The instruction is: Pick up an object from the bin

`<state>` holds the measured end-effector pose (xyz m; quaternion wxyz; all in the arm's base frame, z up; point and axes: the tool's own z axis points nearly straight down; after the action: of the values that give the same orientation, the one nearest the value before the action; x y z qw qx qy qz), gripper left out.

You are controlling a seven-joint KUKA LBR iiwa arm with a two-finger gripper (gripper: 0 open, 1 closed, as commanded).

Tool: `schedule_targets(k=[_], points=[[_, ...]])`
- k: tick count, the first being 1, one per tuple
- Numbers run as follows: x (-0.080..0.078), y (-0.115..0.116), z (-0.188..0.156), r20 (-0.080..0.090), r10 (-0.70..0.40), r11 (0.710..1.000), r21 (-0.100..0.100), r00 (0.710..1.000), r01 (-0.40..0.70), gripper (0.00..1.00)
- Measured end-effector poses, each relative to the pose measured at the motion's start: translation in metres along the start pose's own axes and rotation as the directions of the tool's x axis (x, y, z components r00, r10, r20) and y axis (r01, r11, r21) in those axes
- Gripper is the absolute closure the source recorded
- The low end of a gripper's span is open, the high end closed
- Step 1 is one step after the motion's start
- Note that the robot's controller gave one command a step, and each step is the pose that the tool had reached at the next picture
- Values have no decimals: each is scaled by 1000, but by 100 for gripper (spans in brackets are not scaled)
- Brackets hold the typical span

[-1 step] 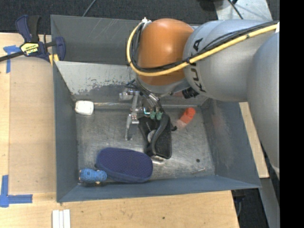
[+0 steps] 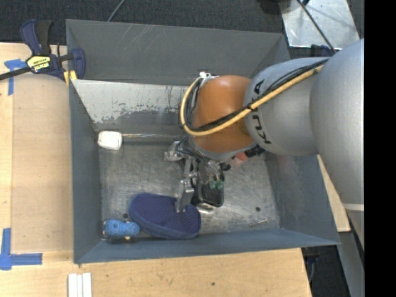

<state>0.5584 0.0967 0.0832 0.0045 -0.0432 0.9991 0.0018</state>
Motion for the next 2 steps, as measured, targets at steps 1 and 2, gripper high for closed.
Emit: schedule_targets(k=[1, 2], points=[[67, 6, -14, 11, -169, 986, 3, 986, 169, 0], [50, 19, -123, 3, -234, 972, 2, 972, 234, 0]])
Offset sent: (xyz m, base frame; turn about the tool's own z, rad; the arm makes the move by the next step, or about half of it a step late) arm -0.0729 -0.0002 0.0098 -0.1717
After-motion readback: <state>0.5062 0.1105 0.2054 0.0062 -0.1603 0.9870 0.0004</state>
